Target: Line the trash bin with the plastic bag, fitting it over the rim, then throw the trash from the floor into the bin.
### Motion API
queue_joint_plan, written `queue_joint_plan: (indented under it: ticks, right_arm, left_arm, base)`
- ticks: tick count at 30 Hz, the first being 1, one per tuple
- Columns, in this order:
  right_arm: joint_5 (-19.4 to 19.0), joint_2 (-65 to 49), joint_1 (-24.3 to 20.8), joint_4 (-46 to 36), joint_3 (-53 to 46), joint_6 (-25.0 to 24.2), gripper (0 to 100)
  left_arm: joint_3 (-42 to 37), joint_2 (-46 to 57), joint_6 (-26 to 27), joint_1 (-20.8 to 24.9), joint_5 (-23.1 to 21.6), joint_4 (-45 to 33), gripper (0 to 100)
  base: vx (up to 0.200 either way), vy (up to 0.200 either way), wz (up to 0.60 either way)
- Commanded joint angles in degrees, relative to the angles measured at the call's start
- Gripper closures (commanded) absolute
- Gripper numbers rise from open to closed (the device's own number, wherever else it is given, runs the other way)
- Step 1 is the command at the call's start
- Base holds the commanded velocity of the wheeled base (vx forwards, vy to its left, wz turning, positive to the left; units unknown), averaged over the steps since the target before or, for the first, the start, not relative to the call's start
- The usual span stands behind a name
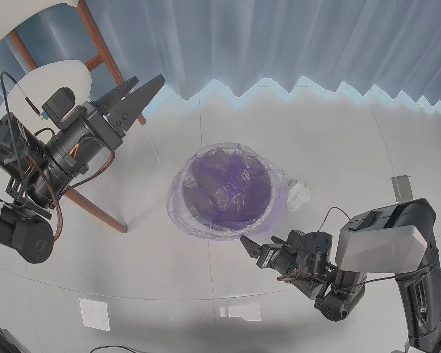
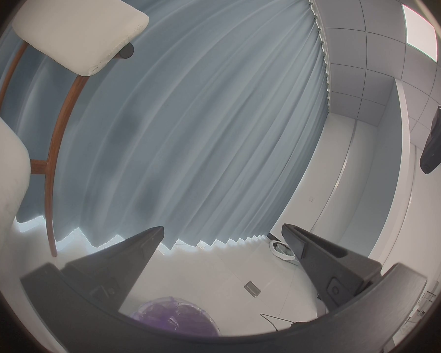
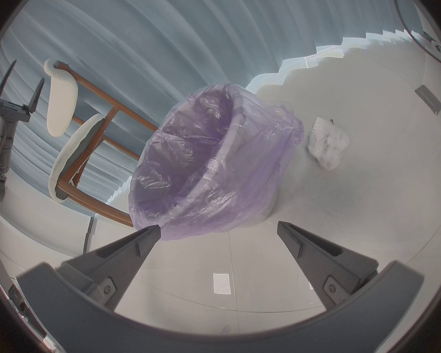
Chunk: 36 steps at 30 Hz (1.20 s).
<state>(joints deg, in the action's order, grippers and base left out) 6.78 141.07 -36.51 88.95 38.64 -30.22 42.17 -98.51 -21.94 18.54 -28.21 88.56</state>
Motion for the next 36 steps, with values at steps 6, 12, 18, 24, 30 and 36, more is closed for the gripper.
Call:
queue_joint_plan:
  ticks: [6,12,18,24,30,36]
  right_arm:
    - [0.0,3.2,0.7,1.0,3.5,-0.1,0]
    - [0.0,5.6,2.1,1.0,6.8,-0.1,0]
    - [-0.1,8.6,3.9,0.5,11.5,-0.1,0]
    - [-0.8,12.8,6.0,-2.1,19.5,-0.5,0]
    - [-0.8,14.7,7.2,-10.0,27.4,-2.7,0]
    - [-1.2,16.2,7.9,-17.4,33.5,-4.3,0]
  left_arm:
    - [0.0,0.1,0.0,-0.1,0.0,0.0,0]
    - [-0.1,0.0,0.0,0.1,0.1,0.0,0]
    - [-0.4,0.0,0.0,0.1,0.0,0.0,0]
    - [-0.8,-0.1,0.0,0.1,-0.1,0.0,0]
    - [-0.8,-0.3,0.0,0.2,-0.1,0.0,0]
    - [-0.9,-0.3,0.0,0.2,-0.1,0.0,0]
  base:
    - [0.000,0.000,0.00]
    - [0.000,0.000,0.00]
    - [0.000,0.000,0.00]
    - [0.000,0.000,0.00]
    - [0.000,0.000,0.00]
    - [0.000,0.000,0.00]
